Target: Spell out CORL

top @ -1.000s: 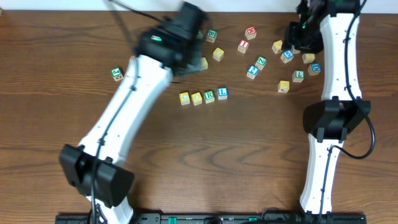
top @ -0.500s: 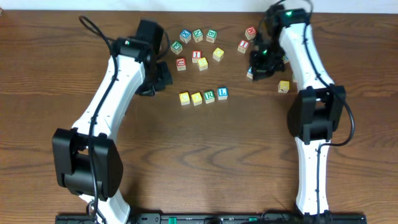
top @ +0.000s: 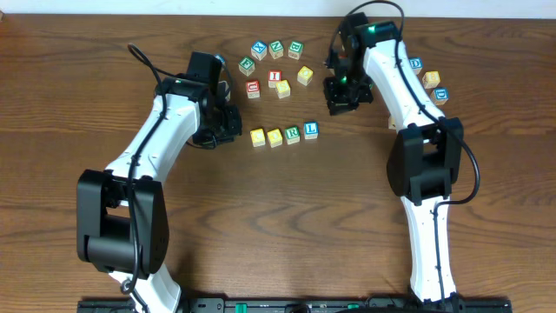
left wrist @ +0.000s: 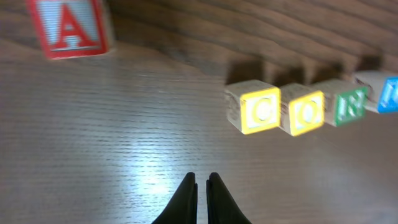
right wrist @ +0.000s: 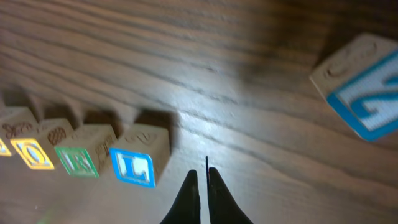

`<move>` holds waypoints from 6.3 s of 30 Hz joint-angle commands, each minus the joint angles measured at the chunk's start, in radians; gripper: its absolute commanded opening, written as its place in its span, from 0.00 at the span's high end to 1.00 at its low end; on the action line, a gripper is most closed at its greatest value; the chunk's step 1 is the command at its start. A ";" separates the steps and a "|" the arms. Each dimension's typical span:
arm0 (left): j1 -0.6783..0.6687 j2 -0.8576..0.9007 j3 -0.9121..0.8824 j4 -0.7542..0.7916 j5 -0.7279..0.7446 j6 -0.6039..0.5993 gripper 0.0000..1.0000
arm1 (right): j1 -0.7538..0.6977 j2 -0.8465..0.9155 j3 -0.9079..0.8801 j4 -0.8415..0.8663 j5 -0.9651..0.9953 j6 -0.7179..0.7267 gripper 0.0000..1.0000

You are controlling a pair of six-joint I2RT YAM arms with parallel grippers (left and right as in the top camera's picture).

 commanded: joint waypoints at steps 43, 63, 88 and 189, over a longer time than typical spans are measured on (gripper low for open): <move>0.074 0.086 -0.212 0.329 0.122 0.076 0.93 | 0.046 -0.156 -0.440 0.323 -0.075 0.129 0.99; 0.019 0.116 -0.212 0.463 0.122 0.074 0.93 | 0.095 -0.156 -0.440 0.351 -0.062 0.121 0.97; -0.043 0.116 -0.212 0.471 0.117 0.118 0.93 | 0.151 -0.156 -0.451 0.351 -0.055 0.156 0.97; 0.332 -0.221 -0.052 0.163 -0.103 0.084 0.92 | 0.400 -0.347 -0.750 0.628 0.257 0.250 0.97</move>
